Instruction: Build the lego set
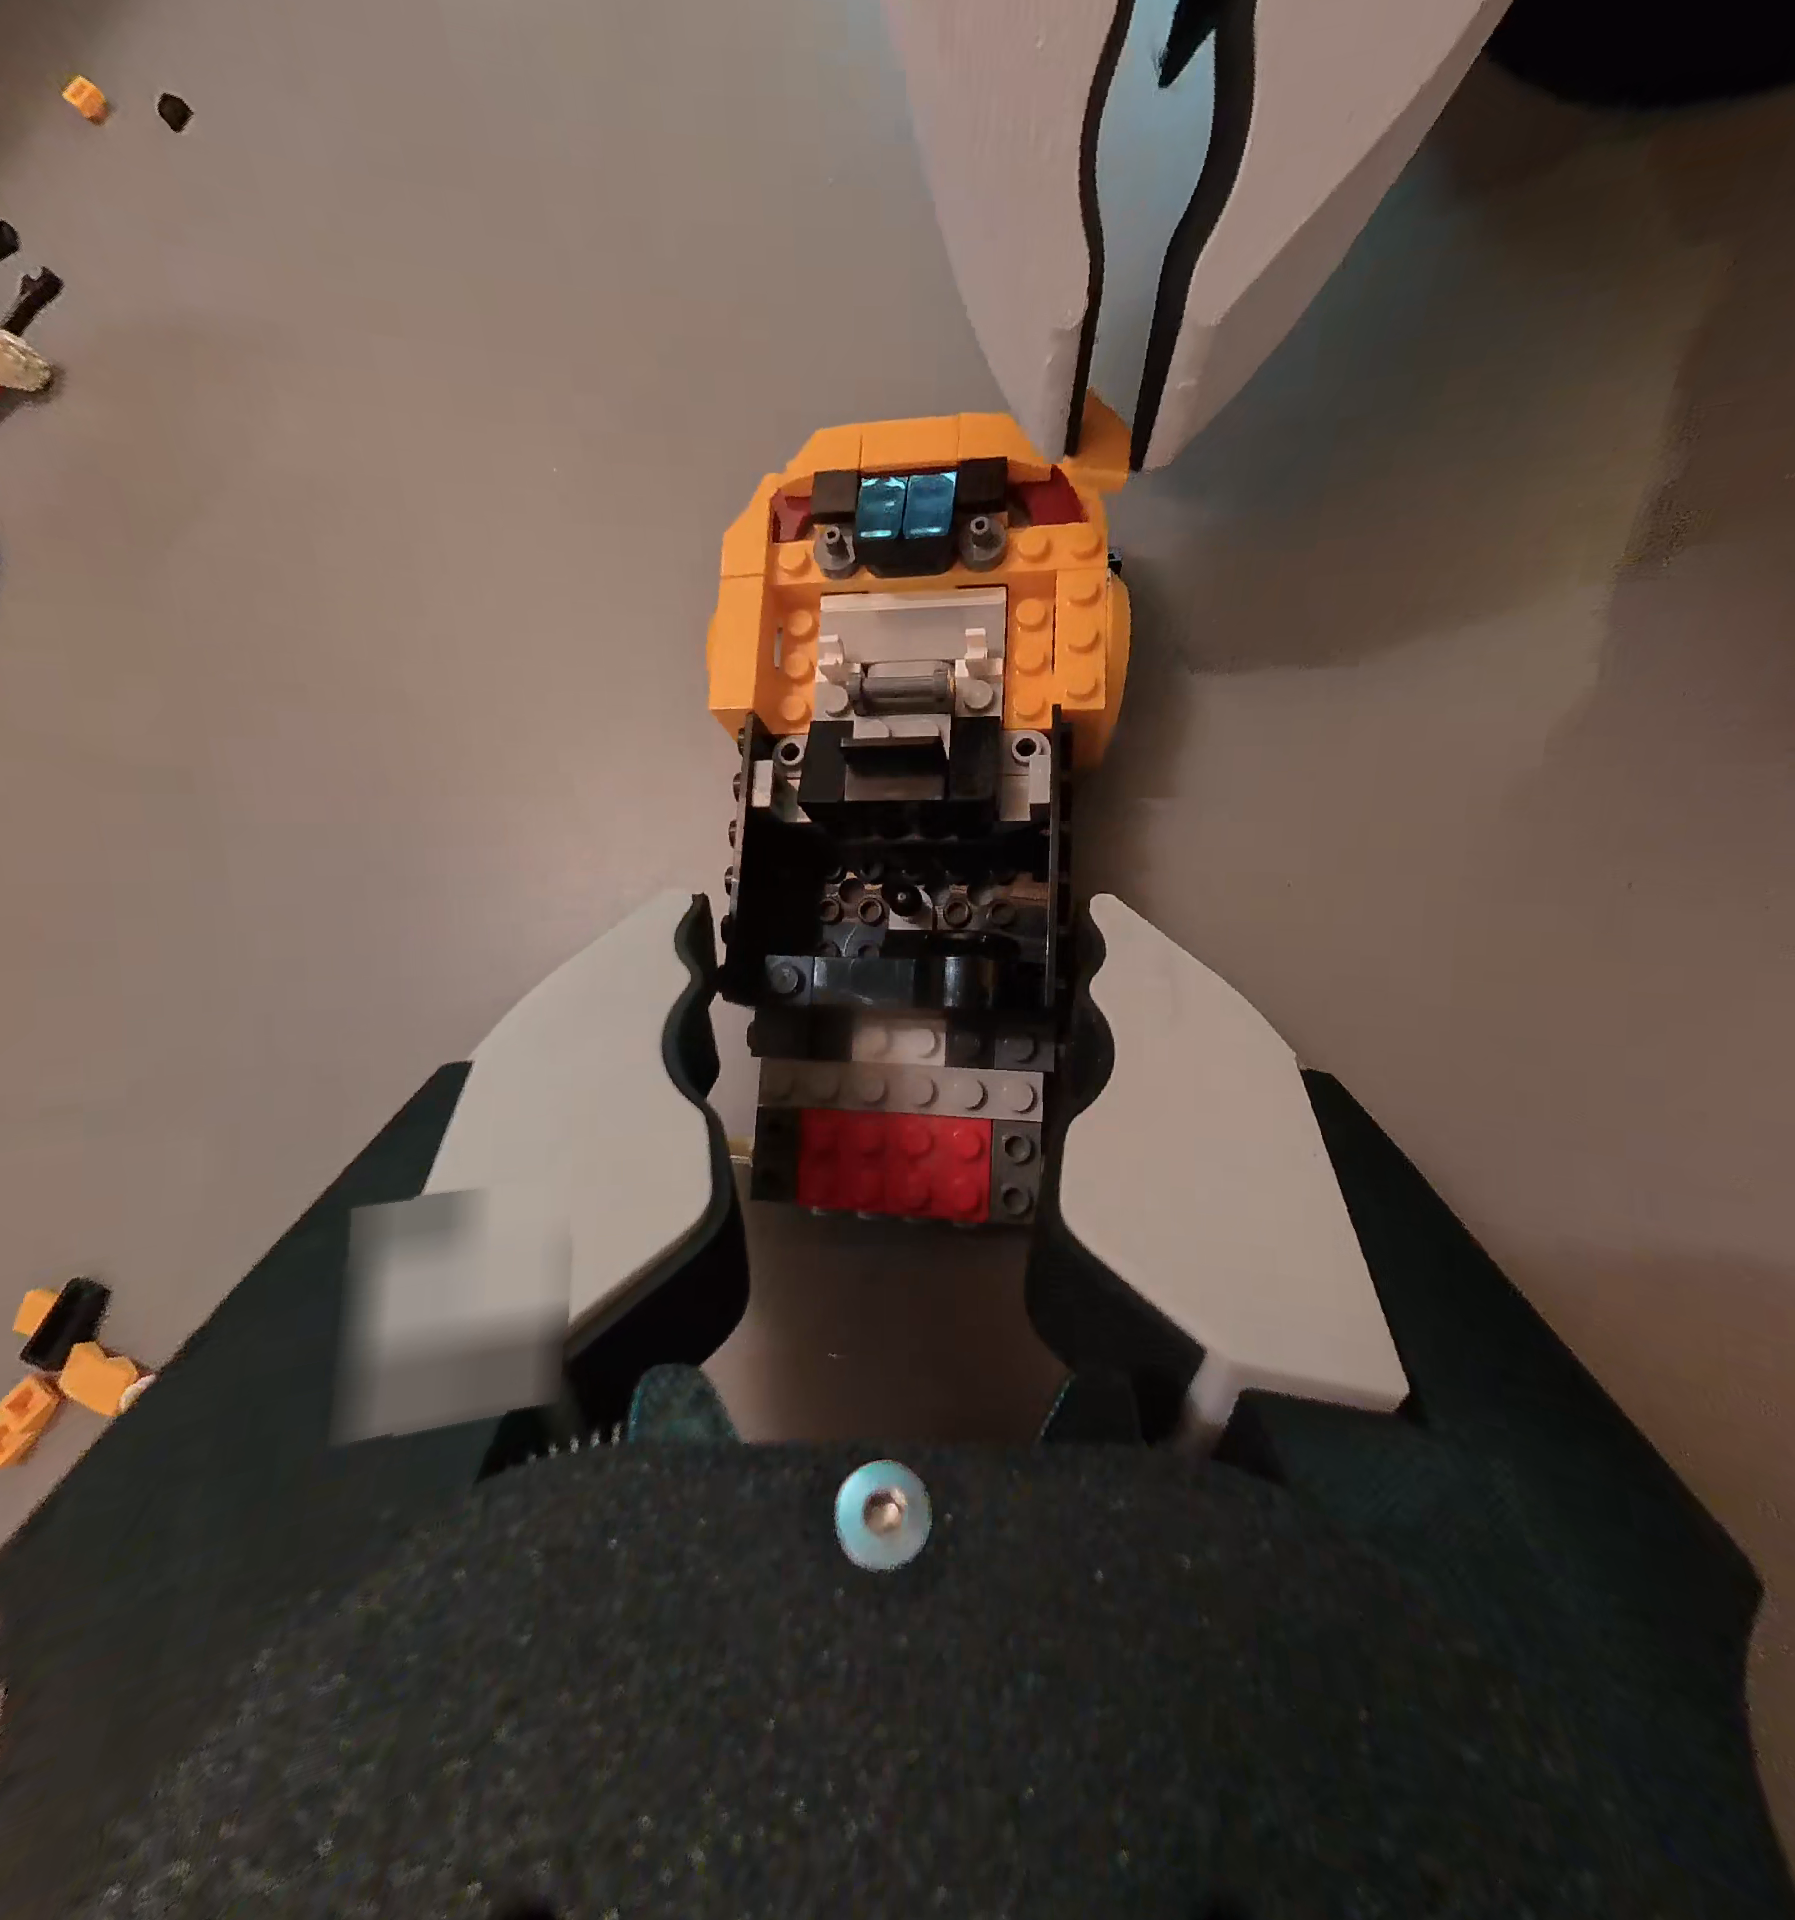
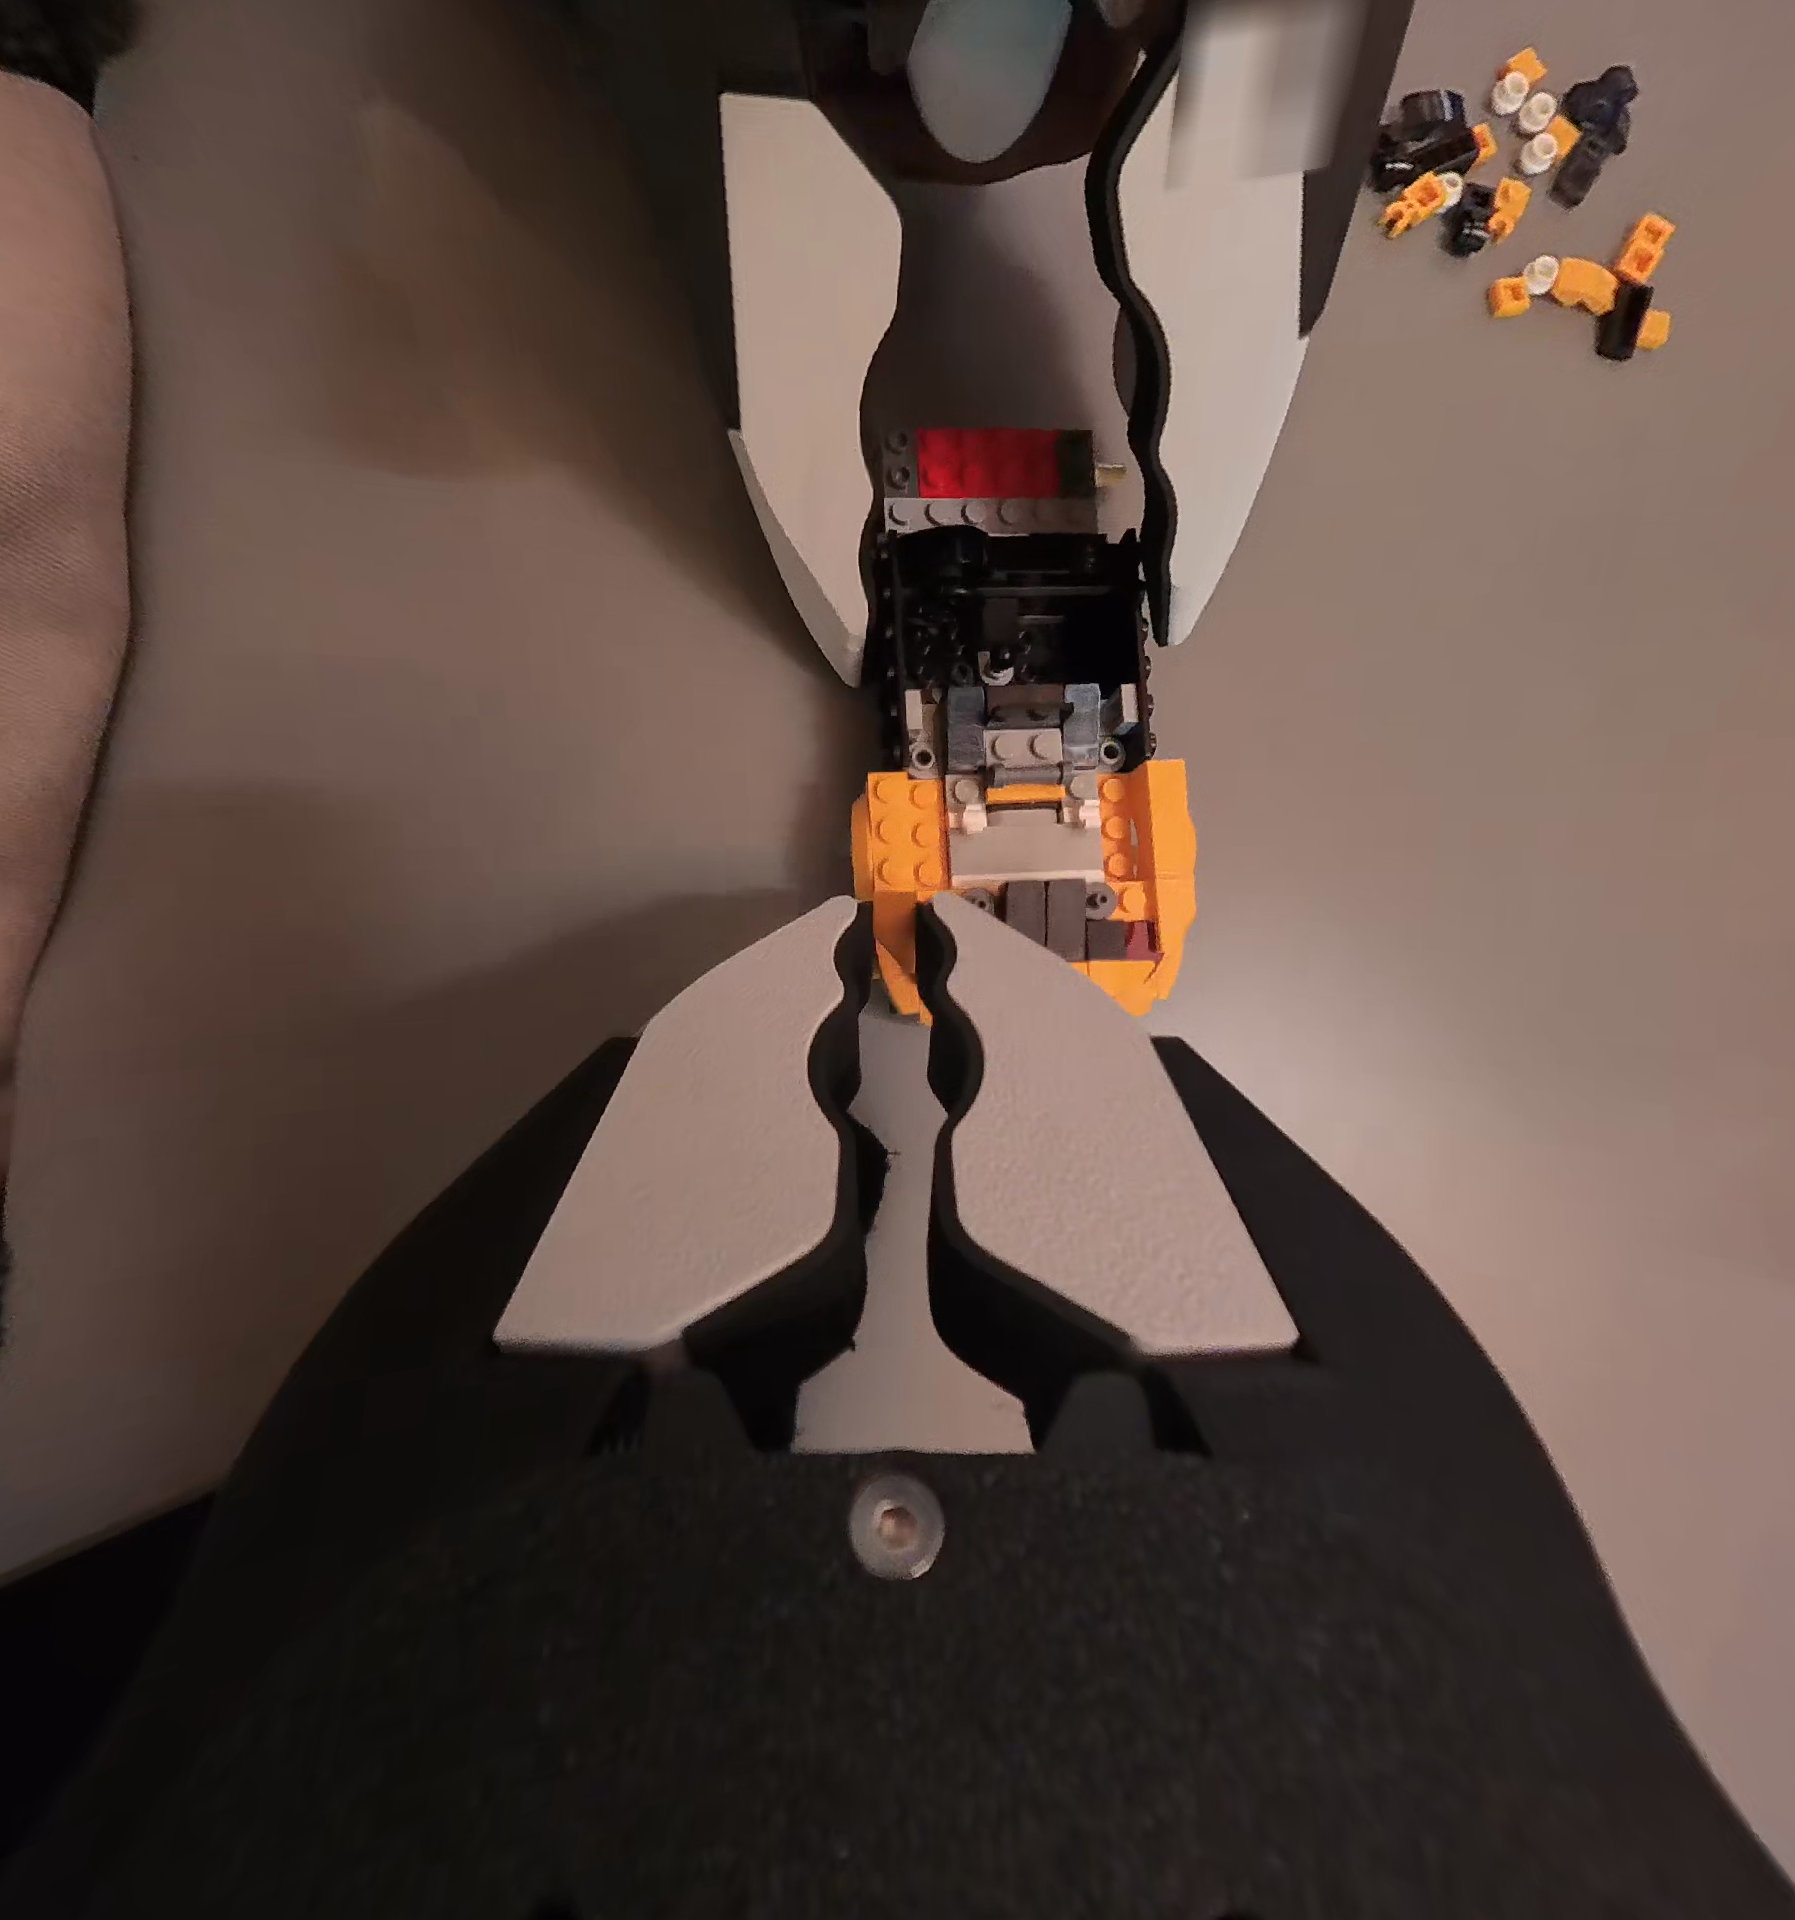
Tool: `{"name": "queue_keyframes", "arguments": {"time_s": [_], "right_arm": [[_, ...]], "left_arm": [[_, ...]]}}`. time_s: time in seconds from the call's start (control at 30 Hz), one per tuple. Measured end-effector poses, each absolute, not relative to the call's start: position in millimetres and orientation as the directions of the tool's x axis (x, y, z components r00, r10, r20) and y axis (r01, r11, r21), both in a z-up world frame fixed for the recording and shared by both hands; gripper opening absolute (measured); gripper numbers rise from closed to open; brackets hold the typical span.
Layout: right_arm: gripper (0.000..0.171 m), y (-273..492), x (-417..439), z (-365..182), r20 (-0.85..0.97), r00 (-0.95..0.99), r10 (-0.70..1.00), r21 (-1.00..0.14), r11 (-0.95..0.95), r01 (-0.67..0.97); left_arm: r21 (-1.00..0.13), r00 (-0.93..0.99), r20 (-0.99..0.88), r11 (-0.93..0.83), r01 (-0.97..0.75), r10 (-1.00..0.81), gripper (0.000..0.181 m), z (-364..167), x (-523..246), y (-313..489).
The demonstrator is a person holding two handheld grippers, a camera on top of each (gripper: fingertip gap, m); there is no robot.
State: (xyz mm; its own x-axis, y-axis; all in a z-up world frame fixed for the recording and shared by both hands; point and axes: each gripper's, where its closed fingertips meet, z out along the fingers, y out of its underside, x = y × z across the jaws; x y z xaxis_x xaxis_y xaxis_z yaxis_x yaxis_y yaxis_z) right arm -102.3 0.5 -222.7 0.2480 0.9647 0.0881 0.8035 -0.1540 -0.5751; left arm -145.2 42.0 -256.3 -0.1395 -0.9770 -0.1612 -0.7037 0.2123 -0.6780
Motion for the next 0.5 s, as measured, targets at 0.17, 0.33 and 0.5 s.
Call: {"name": "queue_keyframes", "arguments": {"time_s": [0.17,0.33,0.5], "right_arm": [[0.008,0,-108,-227,0.063,0.214,0.975,-0.547,-0.146,0.824],[0.008,-1,-109,-234,0.043,0.207,0.977,-0.519,-0.155,0.840],[0.008,-1,-107,-234,0.034,0.212,0.977,-0.511,-0.165,0.843]], "left_arm": [[-0.682,-0.141,-0.158,0.212,-0.700,-0.977,0.064,-256,-146,41],[-0.683,-0.143,-0.157,0.212,-0.699,-0.977,0.064,-256,-146,41],[-0.683,-0.144,-0.158,0.214,-0.699,-0.977,0.064,-256,-147,41]]}}
